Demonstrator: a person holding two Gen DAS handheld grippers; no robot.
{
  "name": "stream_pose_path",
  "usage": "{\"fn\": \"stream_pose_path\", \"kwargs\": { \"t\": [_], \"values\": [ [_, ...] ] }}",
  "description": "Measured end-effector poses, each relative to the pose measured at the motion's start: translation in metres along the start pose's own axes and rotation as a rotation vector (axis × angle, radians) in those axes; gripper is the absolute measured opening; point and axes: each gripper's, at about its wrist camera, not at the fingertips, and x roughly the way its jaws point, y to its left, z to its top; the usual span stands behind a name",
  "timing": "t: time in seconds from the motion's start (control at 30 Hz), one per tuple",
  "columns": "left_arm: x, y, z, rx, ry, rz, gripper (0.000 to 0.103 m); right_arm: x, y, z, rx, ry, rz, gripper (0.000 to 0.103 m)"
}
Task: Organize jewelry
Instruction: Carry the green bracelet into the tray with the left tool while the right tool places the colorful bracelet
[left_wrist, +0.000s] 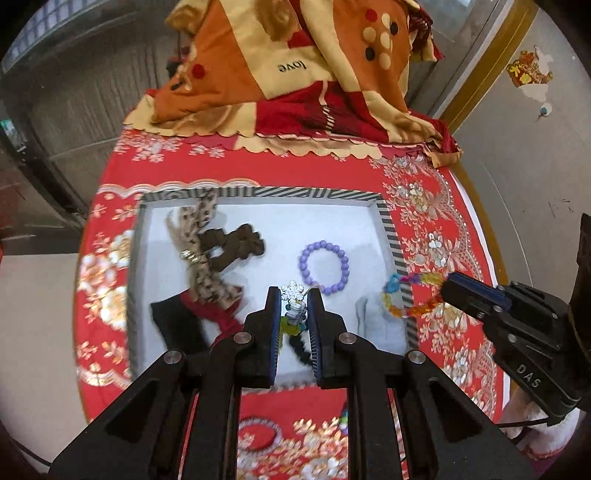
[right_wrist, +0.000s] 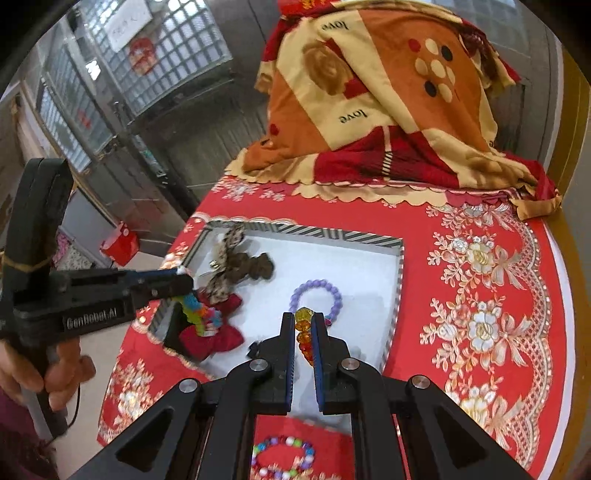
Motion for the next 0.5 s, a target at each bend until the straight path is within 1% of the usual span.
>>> {"fn": "stream_pose_path", "kwargs": {
  "t": [0.17,0.23,0.37,0.5],
  "values": [
    [0.032,-0.009,0.020,-0.004,0.035,-0.045,0.013,0.033,-0.011,0.019,0.032,0.028,-0.002,0.008],
    [0.044,-0.007,0.025,-0.015,0.048,-0.048,0.013,0.046,-0.018,0.026,0.043,0.039,-0.007,0.008],
    [0.074,0.015,0.030,-0.058,0.096,-0.002,0.013,0.077,-0.039,0.036,0.076,0.076,-0.042,0.008],
    [0.091,0.037,0.025,-0.075,0.122,0.057,0.013,0.104,-0.058,0.043,0.083,0.108,-0.092,0.008]
  ]
}}
